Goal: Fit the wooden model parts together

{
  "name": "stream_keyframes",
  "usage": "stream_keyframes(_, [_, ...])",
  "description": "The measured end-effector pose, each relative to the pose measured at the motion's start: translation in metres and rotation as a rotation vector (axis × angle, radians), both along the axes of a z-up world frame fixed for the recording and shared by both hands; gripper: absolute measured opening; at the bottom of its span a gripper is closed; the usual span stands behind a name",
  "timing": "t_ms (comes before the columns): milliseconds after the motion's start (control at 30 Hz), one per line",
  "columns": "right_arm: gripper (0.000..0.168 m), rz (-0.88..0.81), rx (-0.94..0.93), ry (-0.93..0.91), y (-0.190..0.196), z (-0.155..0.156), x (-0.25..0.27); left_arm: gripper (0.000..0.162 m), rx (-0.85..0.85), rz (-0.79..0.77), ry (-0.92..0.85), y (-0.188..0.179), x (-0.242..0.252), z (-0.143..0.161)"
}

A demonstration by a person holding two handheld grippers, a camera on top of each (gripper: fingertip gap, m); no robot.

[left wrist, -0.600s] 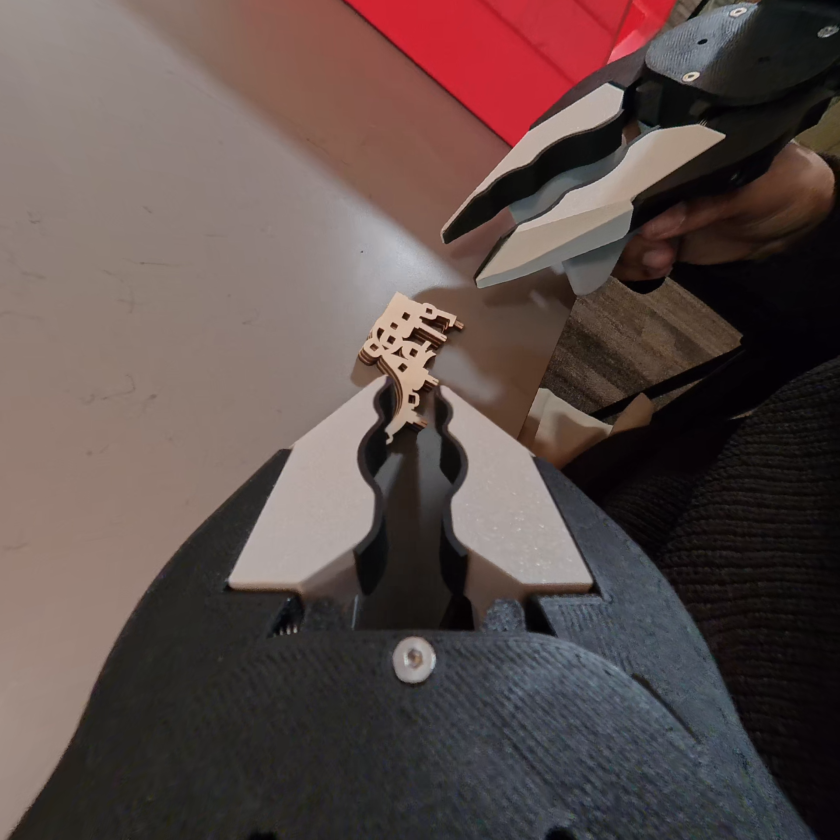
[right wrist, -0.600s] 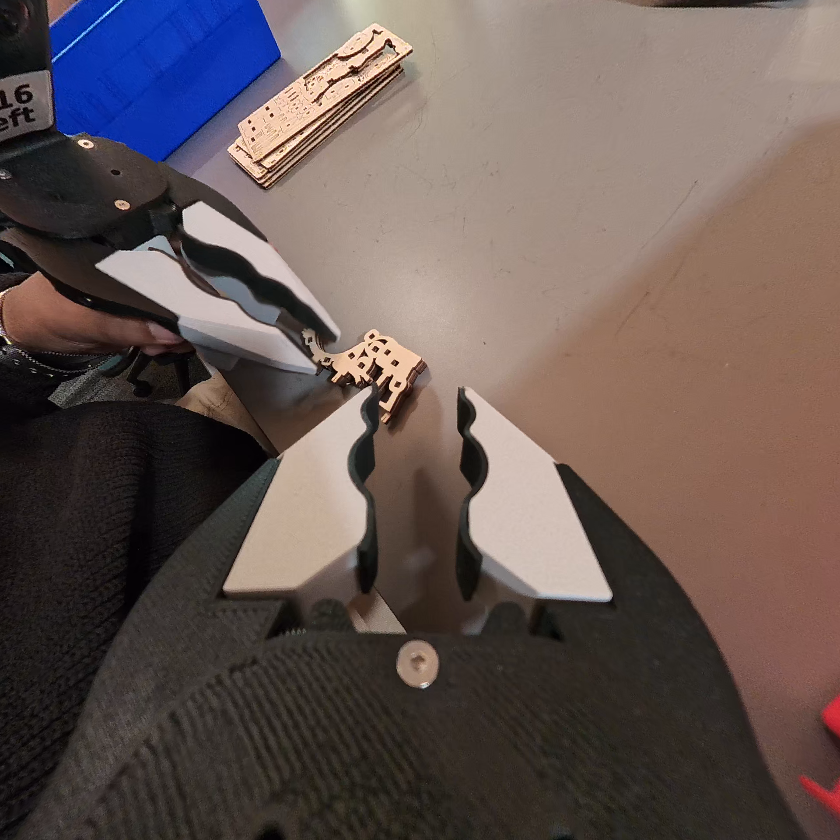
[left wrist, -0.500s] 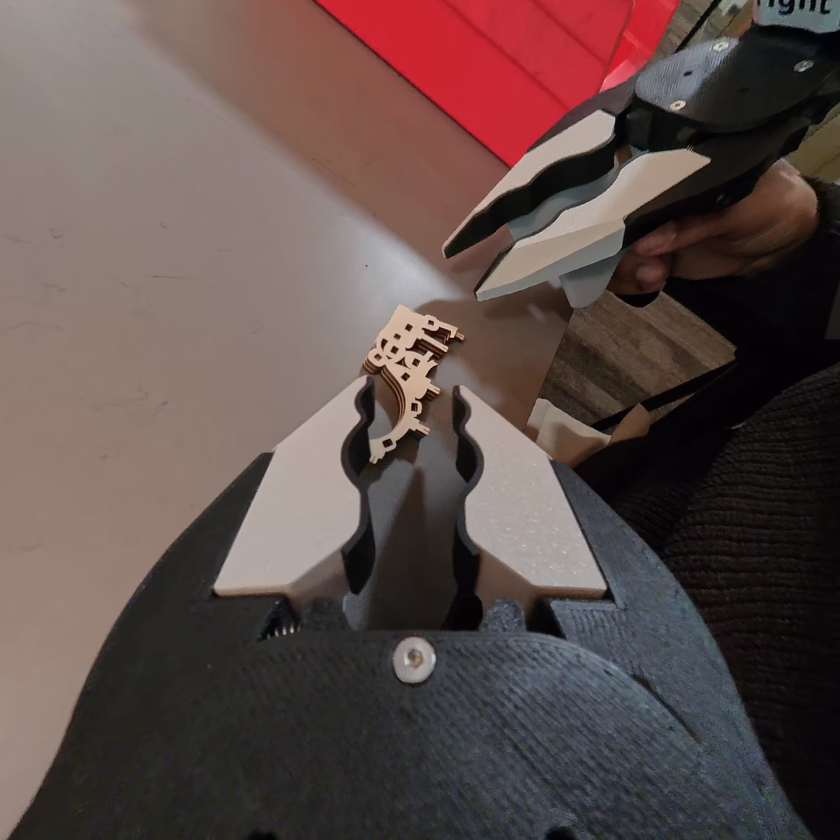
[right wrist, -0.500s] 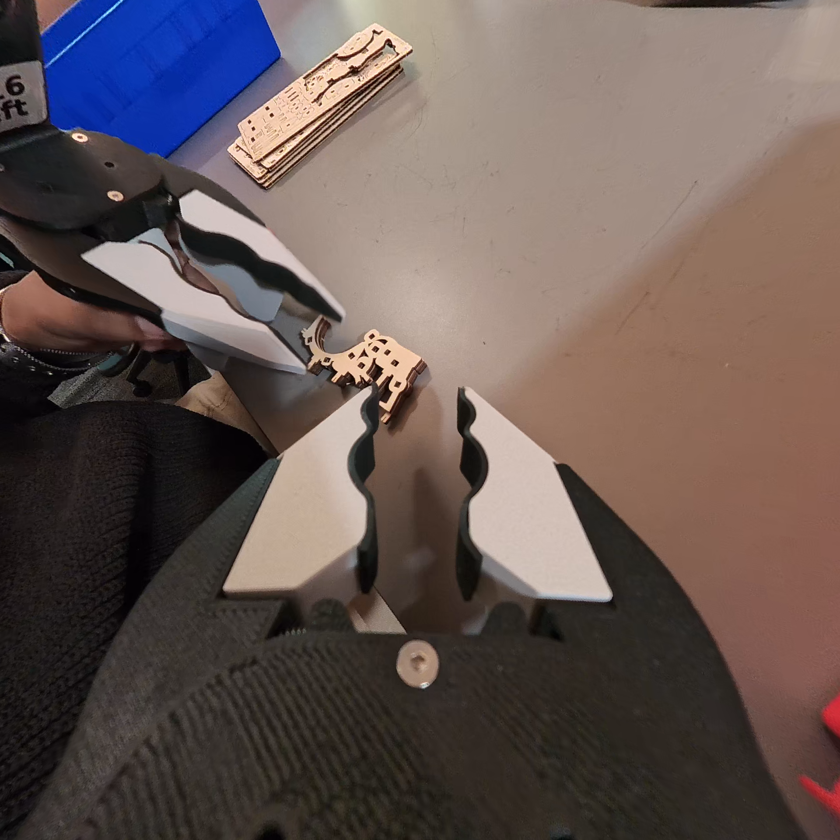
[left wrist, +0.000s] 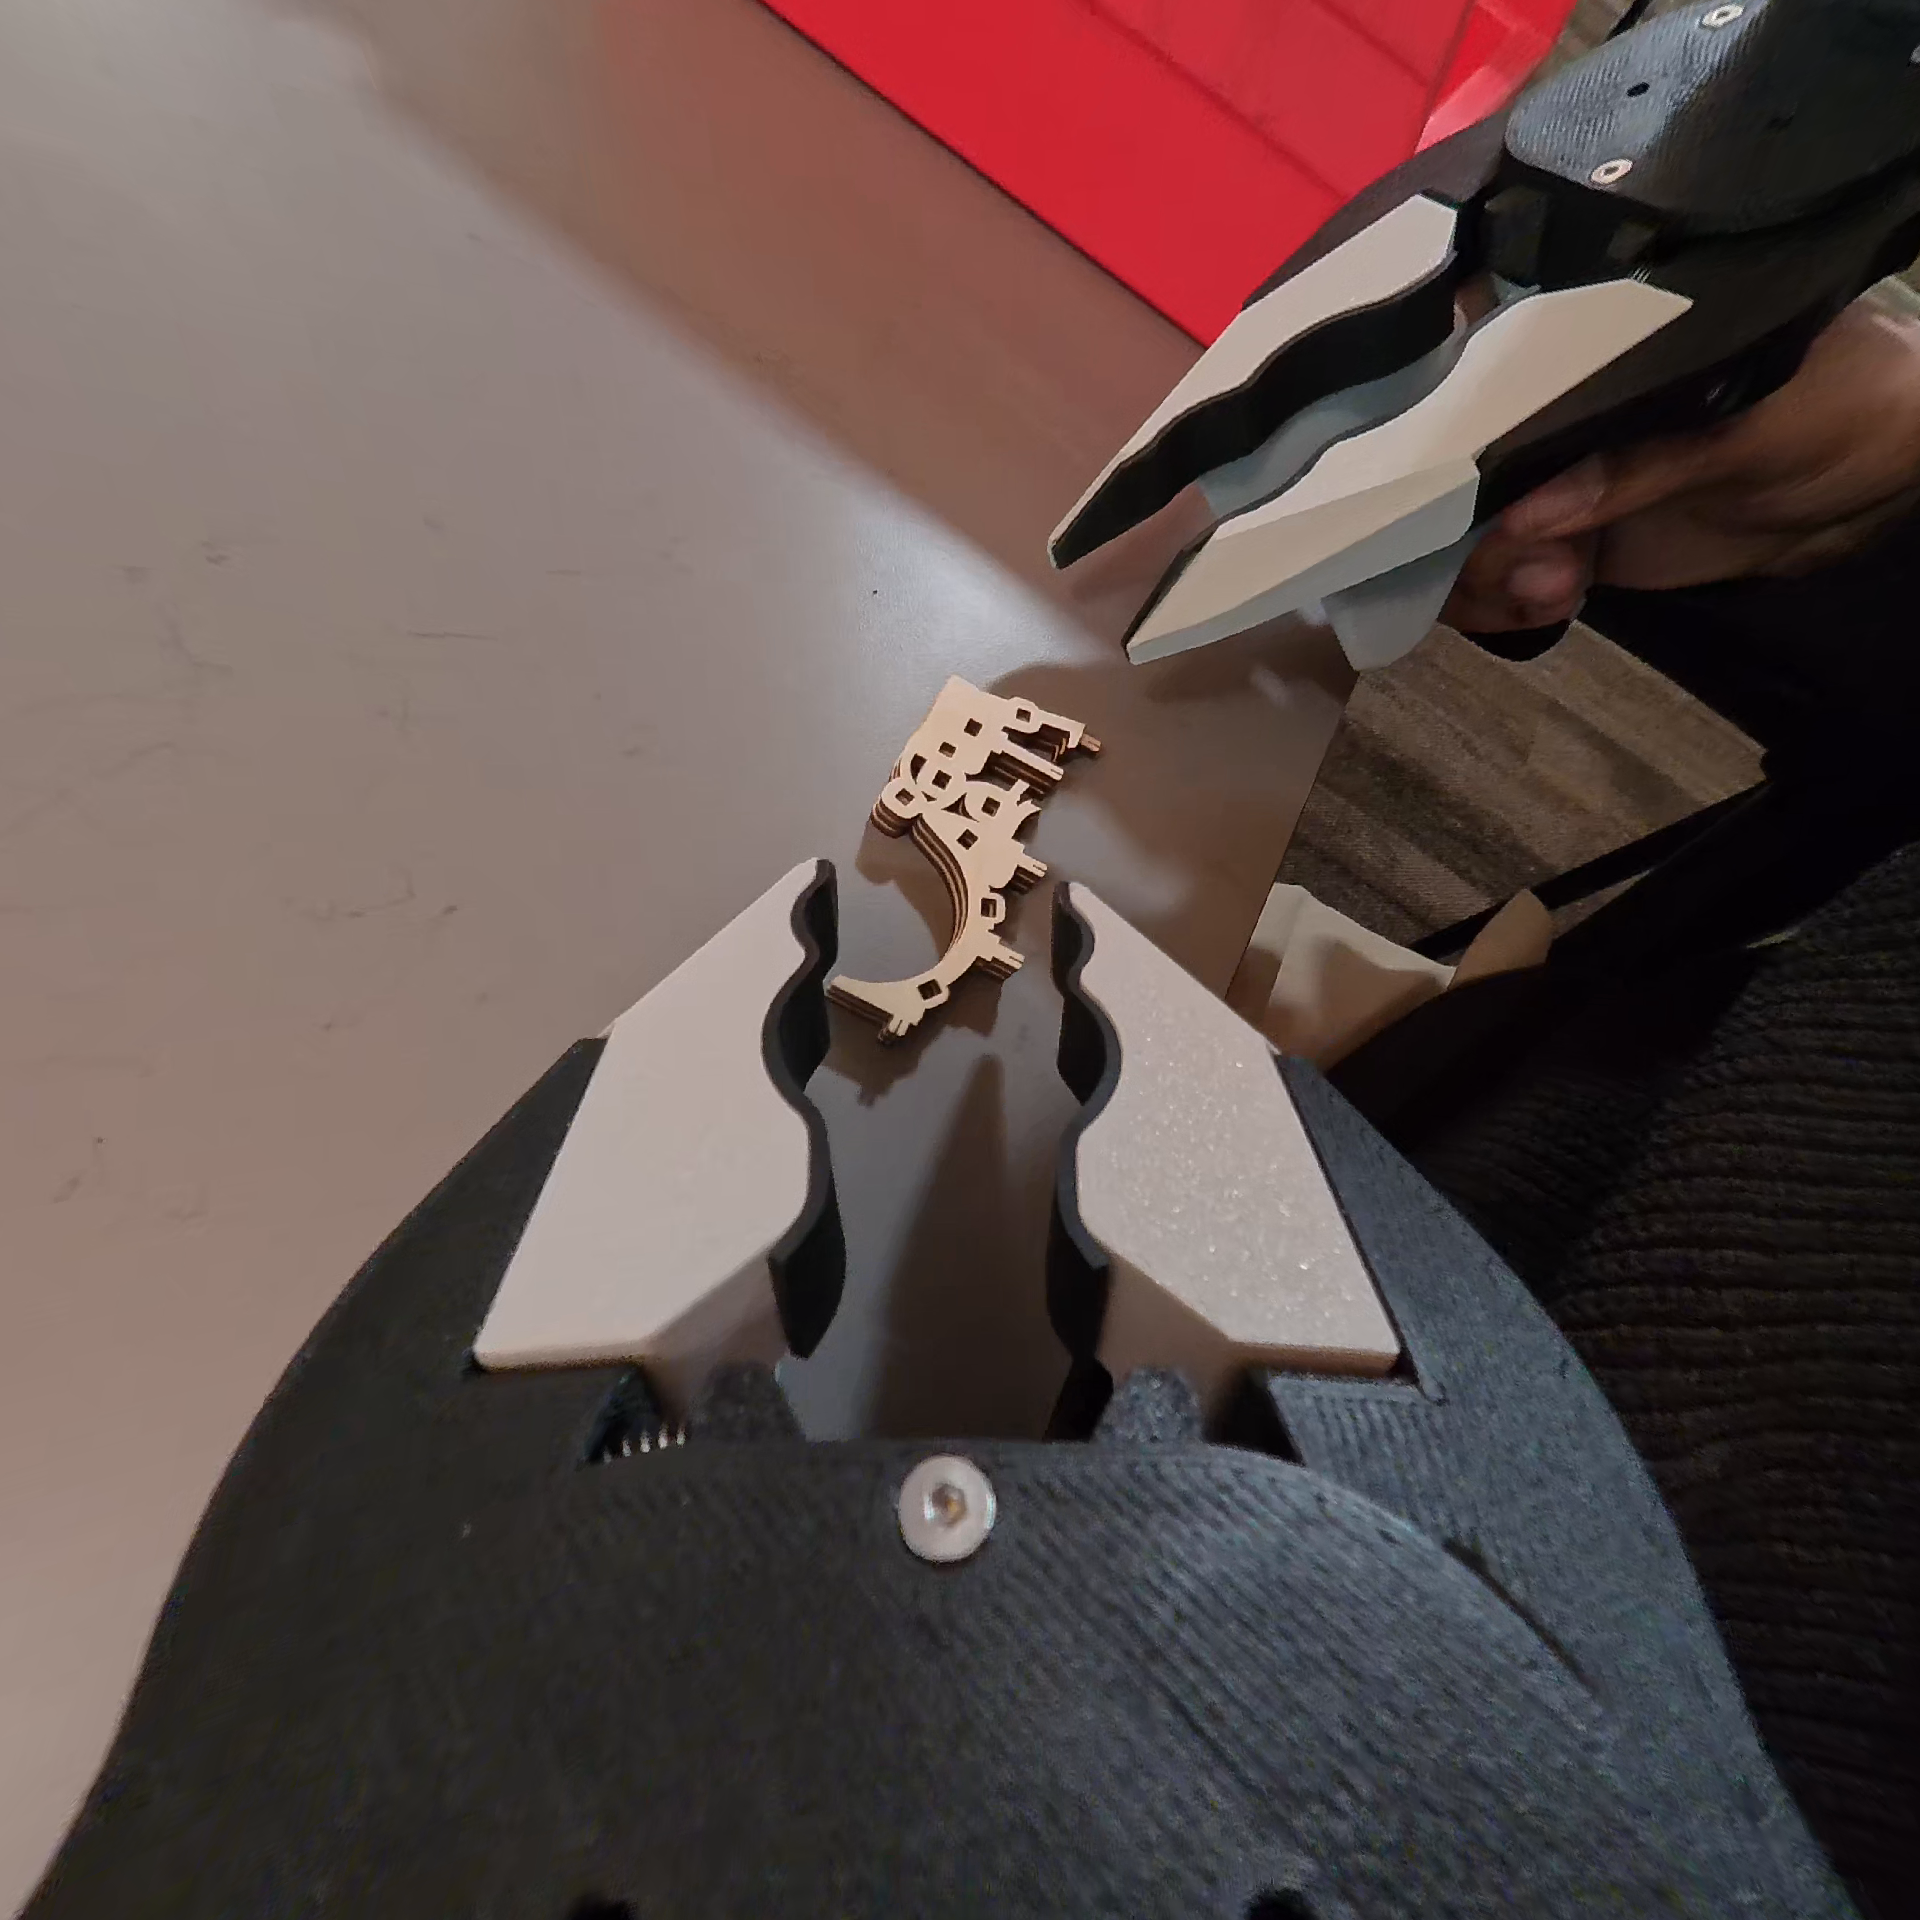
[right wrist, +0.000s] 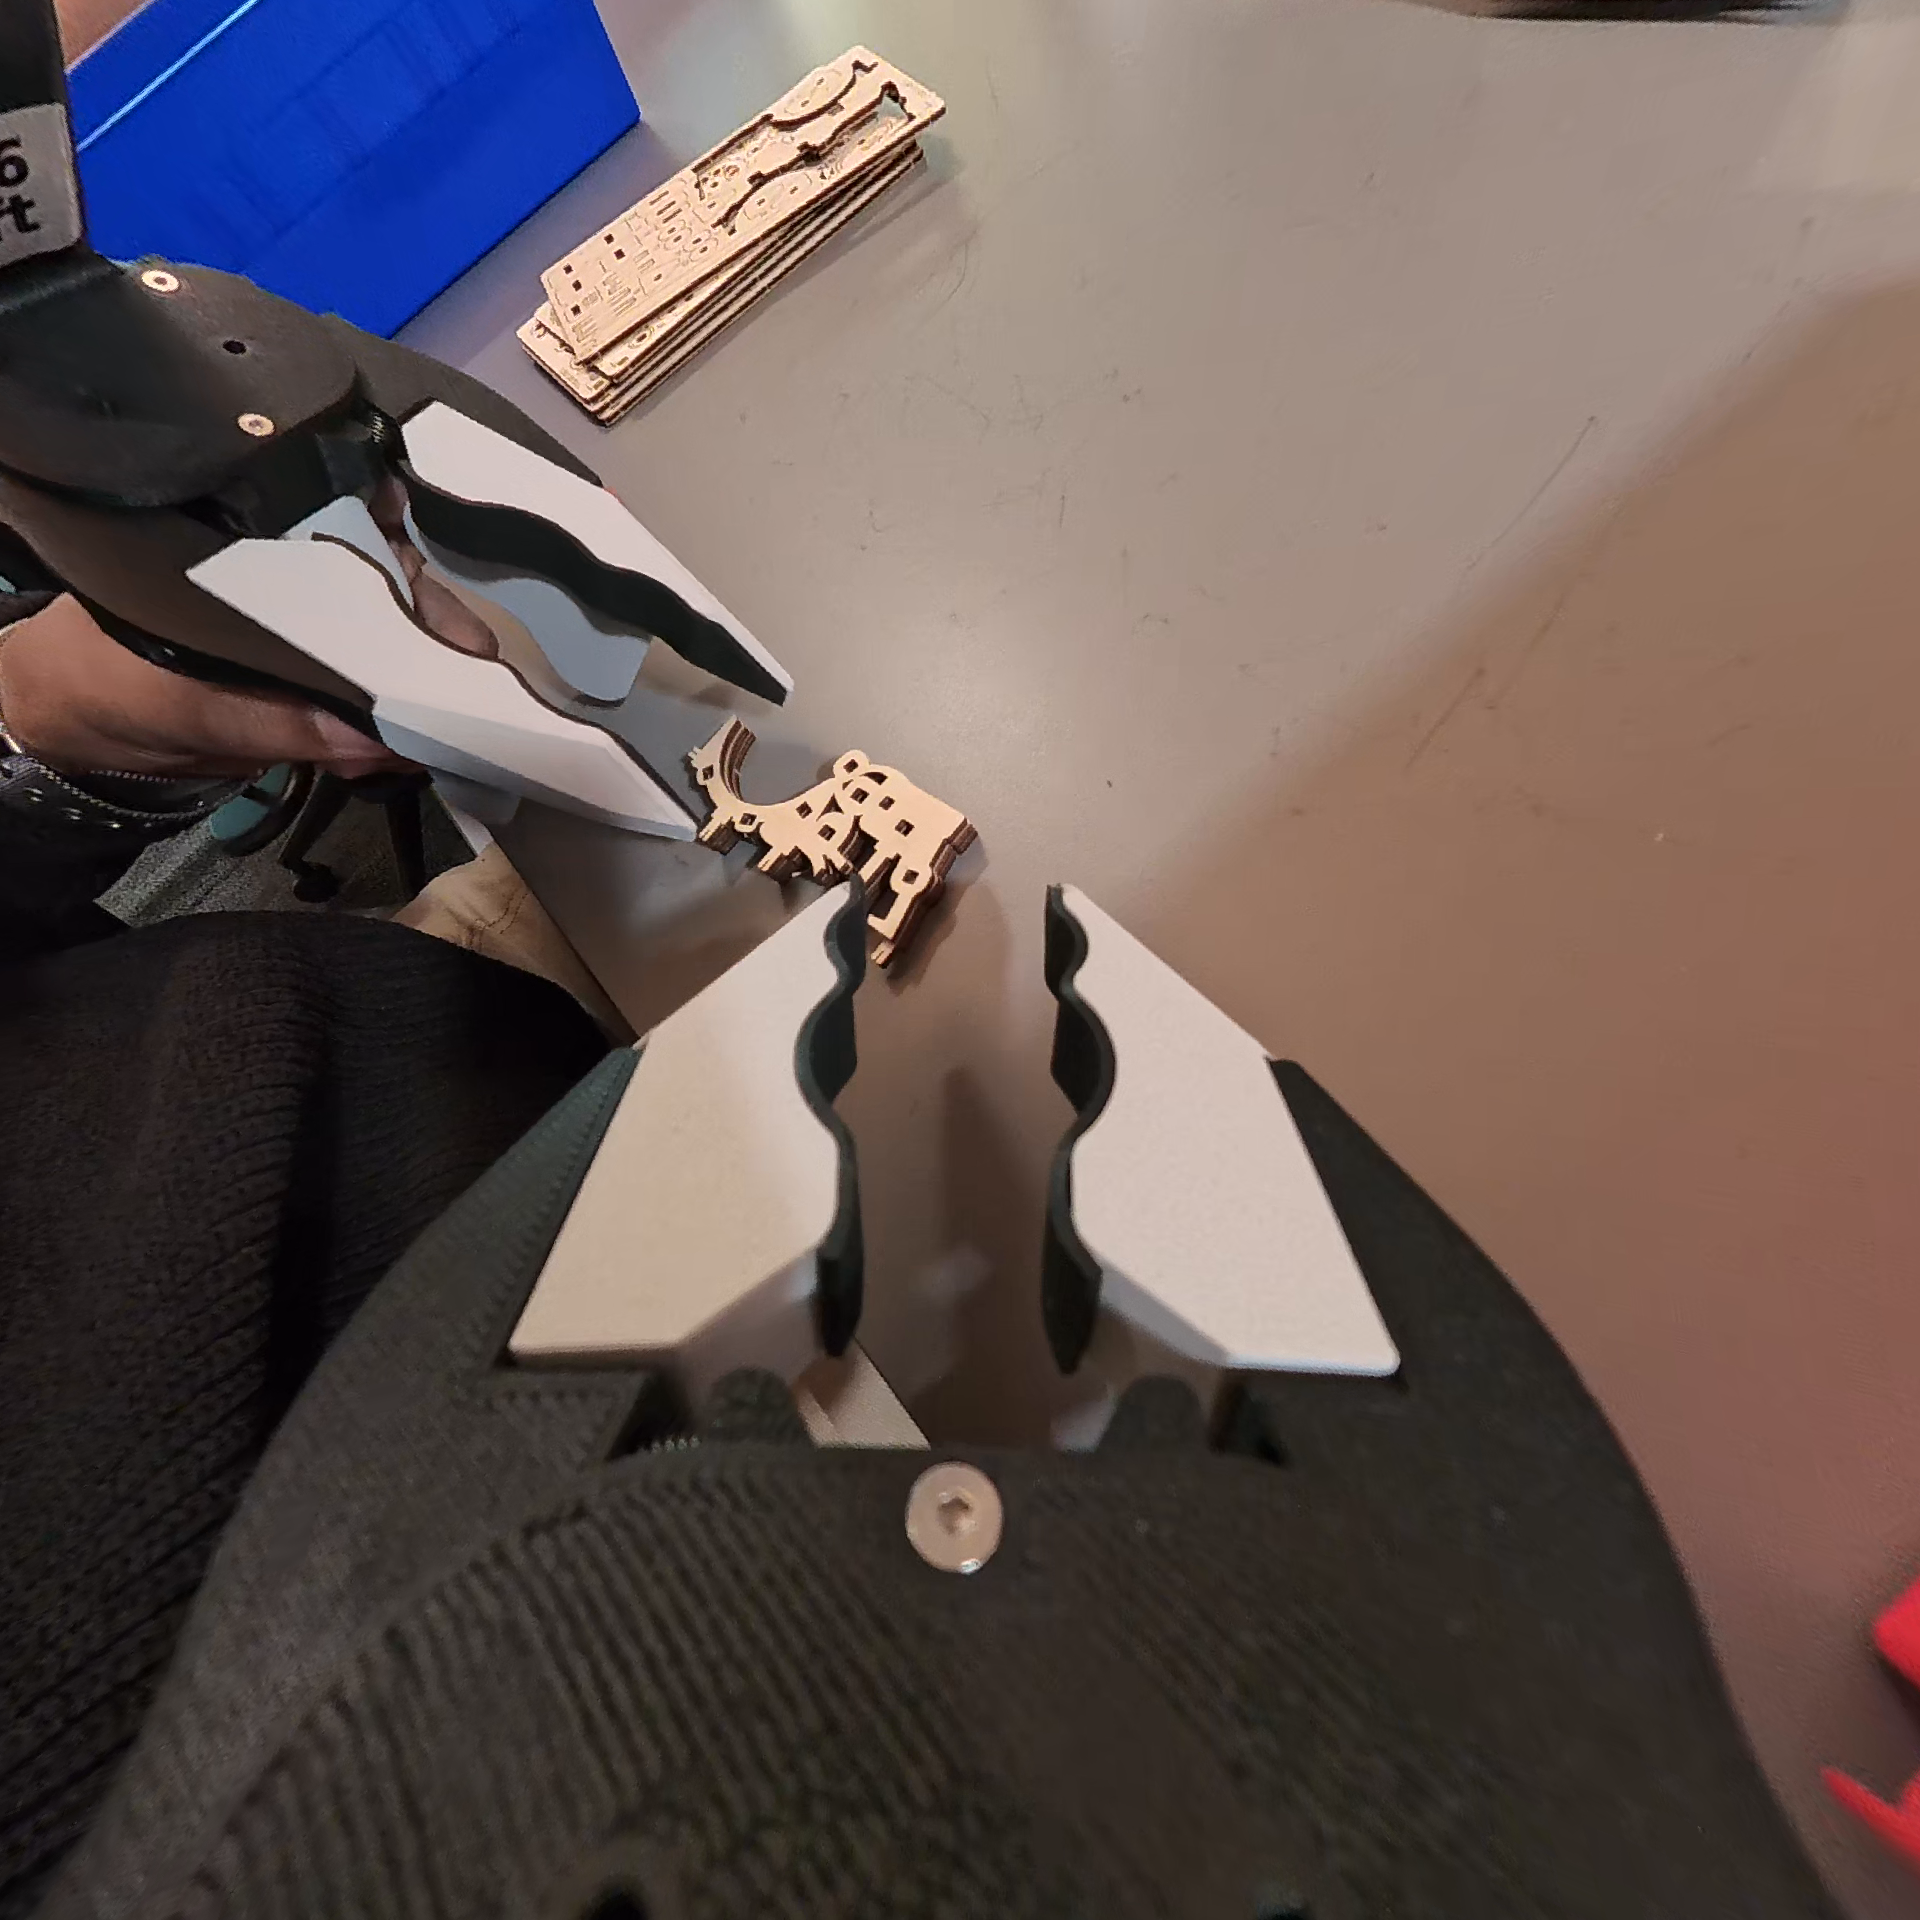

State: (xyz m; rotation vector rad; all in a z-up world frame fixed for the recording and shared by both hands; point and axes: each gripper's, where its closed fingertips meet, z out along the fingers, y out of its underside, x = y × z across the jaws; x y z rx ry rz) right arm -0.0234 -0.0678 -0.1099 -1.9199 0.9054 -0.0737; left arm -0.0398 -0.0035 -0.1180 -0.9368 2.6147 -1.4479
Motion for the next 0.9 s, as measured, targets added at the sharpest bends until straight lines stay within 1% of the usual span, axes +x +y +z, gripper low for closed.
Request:
stream_keyframes(233, [0.033, 0.0, -0.003, -0.004, 0.0, 0.0, 0.0, 0.04, -0.012, -0.039, -0.017, 0.012, 0.004, 0.006])
stream_keyframes(333, [0.033, 0.001, -0.006, -0.007, 0.0, 0.001, 0.0, 0.038, -0.01, -0.077, 0.006, 0.02, 0.002, 0.005])
stream_keyframes(567, [0.033, 0.004, -0.012, -0.016, 0.0, 0.001, -0.001, 0.031, 0.129, -0.12, -0.003, 0.031, -0.001, -0.014])
stream_keyframes(800, [0.033, 0.009, -0.029, -0.027, 0.002, 0.0, -0.001, 0.022, 0.104, -0.112, 0.006, 0.032, 0.0, -0.012])
stream_keyframes(900, [0.033, 0.011, -0.043, -0.035, 0.002, 0.0, -0.002, 0.021, 0.101, -0.112, 0.008, 0.032, -0.001, -0.011])
